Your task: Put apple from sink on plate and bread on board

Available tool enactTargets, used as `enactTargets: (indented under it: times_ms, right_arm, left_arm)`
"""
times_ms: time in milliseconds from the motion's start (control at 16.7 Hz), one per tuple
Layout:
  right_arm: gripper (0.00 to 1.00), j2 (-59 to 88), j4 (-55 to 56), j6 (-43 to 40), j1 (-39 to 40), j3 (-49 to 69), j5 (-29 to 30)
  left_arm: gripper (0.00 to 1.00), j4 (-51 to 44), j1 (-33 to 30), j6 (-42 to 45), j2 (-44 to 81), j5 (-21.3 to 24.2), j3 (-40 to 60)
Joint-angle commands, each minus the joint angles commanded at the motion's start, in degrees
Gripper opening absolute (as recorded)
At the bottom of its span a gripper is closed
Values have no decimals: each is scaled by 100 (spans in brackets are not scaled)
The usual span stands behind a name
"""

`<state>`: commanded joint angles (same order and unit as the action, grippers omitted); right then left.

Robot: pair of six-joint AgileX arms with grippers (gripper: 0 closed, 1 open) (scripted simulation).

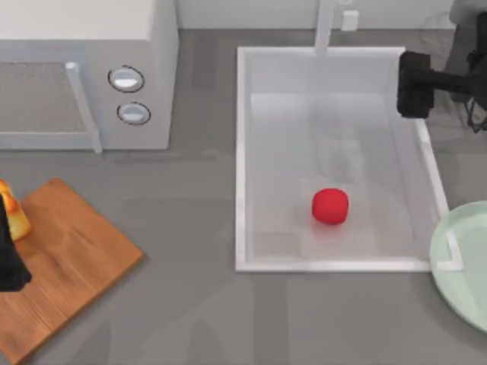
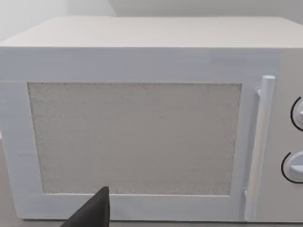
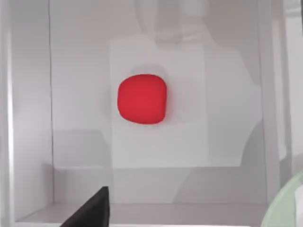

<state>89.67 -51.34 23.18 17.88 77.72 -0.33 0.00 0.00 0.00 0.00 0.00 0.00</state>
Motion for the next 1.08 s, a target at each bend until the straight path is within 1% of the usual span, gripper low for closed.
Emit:
enactTargets:
  times_ms: [300, 540, 720, 1080]
  right_arm:
    - [100, 2753, -1132, 300, 484, 2150, 29]
    - [100, 4116, -1668, 388, 733, 3297, 51]
    - [100, 4512, -1825, 408, 814, 3670, 60]
    - [100, 4523, -1802, 406, 785, 3652, 57]
  left_arm:
    - [100, 0, 0, 0, 0, 0, 0]
    - [100, 0, 0, 0, 0, 0, 0]
    - [100, 0, 0, 0, 0, 0, 0]
    - [100, 0, 0, 0, 0, 0, 0]
